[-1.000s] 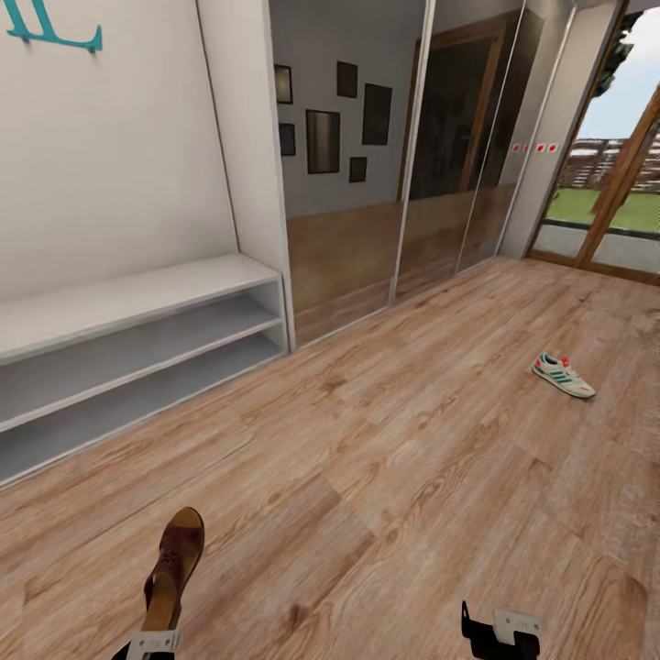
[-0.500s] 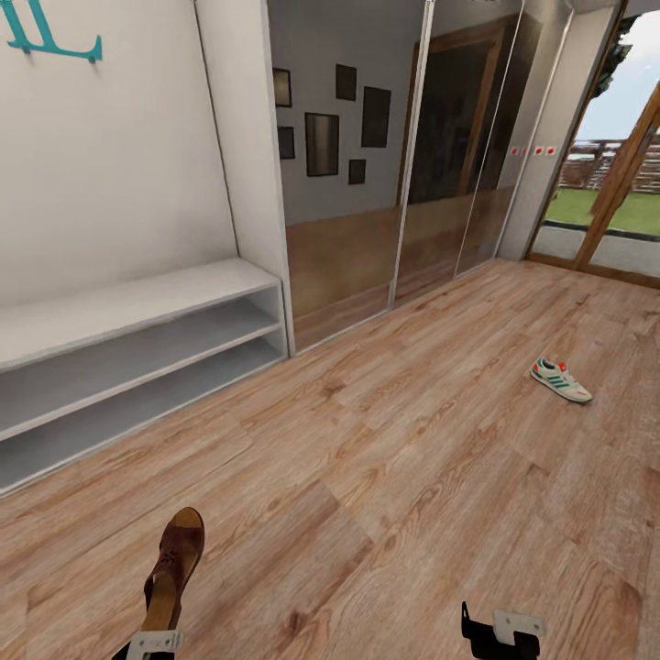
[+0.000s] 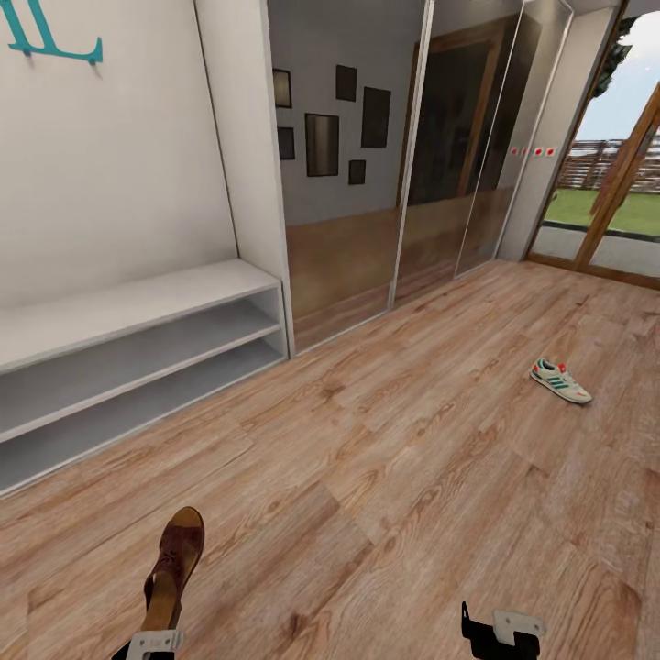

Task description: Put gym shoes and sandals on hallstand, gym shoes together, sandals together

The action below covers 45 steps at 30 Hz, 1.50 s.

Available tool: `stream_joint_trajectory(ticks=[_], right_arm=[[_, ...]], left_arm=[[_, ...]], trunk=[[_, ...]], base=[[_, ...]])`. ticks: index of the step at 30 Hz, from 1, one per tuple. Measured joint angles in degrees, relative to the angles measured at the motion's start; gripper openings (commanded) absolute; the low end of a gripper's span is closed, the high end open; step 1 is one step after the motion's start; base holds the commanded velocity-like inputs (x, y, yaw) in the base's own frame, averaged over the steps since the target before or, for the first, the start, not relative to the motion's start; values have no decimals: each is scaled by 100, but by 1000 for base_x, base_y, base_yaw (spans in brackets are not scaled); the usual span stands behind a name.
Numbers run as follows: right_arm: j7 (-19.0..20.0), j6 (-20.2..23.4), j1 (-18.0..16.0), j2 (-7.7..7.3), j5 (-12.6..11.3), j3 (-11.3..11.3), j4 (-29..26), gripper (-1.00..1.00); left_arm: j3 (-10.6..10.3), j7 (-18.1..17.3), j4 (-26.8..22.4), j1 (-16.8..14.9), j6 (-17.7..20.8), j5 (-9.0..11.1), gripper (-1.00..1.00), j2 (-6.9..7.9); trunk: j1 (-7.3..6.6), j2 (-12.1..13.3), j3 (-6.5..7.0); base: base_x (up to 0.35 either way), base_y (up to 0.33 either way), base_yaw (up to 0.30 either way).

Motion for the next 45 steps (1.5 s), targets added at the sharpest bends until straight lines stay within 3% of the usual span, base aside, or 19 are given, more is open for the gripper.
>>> stream_joint_trajectory(ticks=[7, 24, 45], right_arm=[[0, -1, 1, 1, 0, 0, -1, 100], [-11, 6, 1, 1, -8, 0, -7, 100], [0, 5, 0, -1, 0, 0, 0, 100]], left_arm=[[1, 1, 7, -1, -1, 0, -100, 0], [5, 1, 7, 0, -8, -2, -100, 7], [8, 1, 7, 0, -1, -3, -100, 1]], trunk=[[-3, 0, 0], [-4, 0, 0], [-4, 0, 0]], base=[[280, 0, -55], [336, 0, -226], [338, 0, -13]])
